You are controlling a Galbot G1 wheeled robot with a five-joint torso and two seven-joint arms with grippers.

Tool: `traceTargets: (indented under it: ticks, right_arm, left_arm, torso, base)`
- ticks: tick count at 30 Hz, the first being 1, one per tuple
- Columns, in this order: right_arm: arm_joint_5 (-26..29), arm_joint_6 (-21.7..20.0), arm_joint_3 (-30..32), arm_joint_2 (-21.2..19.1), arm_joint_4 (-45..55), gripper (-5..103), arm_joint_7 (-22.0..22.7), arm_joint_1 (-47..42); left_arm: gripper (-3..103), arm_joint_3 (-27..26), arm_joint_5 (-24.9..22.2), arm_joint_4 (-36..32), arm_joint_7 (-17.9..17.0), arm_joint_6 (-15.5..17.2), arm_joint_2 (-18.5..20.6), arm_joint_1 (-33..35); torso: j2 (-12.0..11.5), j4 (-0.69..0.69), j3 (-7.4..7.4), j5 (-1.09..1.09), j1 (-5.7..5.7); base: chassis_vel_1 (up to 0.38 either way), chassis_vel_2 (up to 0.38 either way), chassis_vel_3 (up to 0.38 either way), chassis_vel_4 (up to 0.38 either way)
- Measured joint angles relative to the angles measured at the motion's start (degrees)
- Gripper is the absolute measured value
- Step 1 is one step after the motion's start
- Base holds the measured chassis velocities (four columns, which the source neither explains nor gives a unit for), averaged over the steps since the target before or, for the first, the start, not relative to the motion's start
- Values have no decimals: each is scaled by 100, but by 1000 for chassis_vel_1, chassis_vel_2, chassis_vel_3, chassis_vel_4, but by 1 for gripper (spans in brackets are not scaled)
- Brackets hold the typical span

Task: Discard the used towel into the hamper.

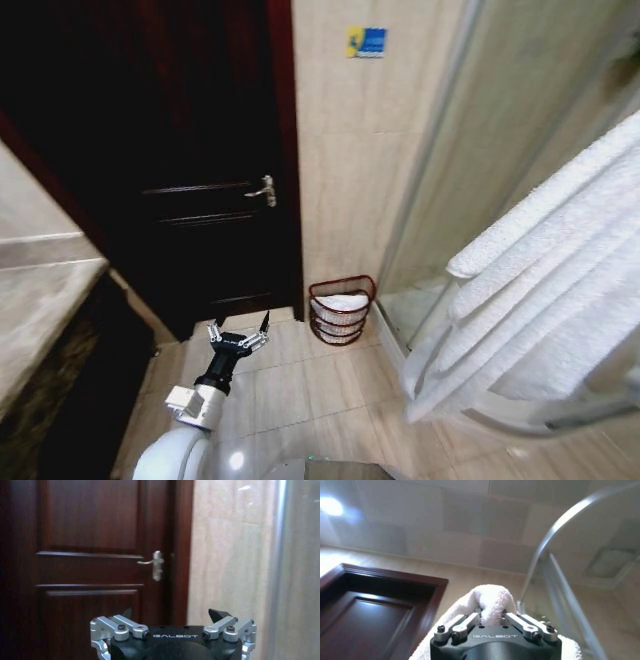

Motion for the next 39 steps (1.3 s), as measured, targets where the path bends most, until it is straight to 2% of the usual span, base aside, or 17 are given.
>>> traceTargets:
  ticks: [25,39]
  right_arm:
    - [-340,10,-297,122,0,11,-80,-37]
    - [-336,41,-280,146,0,11,-125,-41]
  left_arm:
    - [100,0,0,0,0,0,0,0]
    - [100,0,0,0,0,0,0,-1]
  torso:
    - [0,-1,-1,-1,-1]
    - [-1,0,0,-1,1]
  base:
    - [28,28,25,32]
    - [-87,77,97,-83]
